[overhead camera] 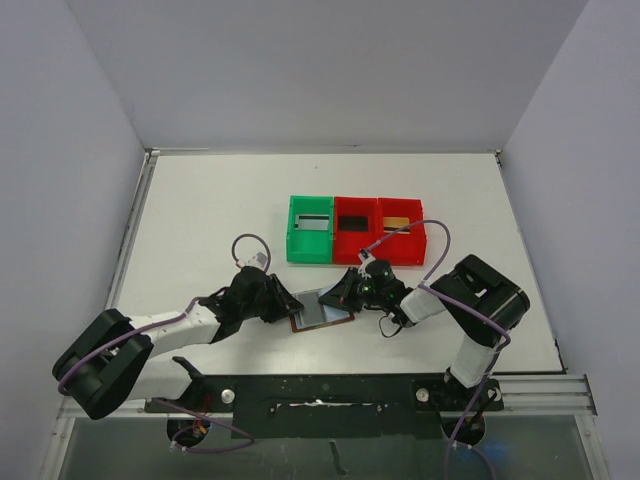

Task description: Take the credit cards out of the card holder

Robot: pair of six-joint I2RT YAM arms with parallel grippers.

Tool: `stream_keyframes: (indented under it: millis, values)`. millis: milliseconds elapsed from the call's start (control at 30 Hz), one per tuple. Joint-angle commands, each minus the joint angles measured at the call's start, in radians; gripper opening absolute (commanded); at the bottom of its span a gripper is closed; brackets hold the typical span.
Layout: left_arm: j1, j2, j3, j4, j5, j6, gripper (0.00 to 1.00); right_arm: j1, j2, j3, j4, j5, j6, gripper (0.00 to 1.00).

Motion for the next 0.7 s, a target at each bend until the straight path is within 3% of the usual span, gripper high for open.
stream_keyframes:
  millis: [0, 667]
  values:
    - [-0.005, 0.006, 0.017, 0.058, 0.015, 0.002, 0.25, -0.007, 0.035, -0.025, -0.157, 0.059, -0.038, 0.00]
    - [-0.010, 0.055, 0.040, 0.147, 0.070, 0.004, 0.26, -0.016, 0.038, -0.025, -0.153, 0.046, -0.043, 0.00]
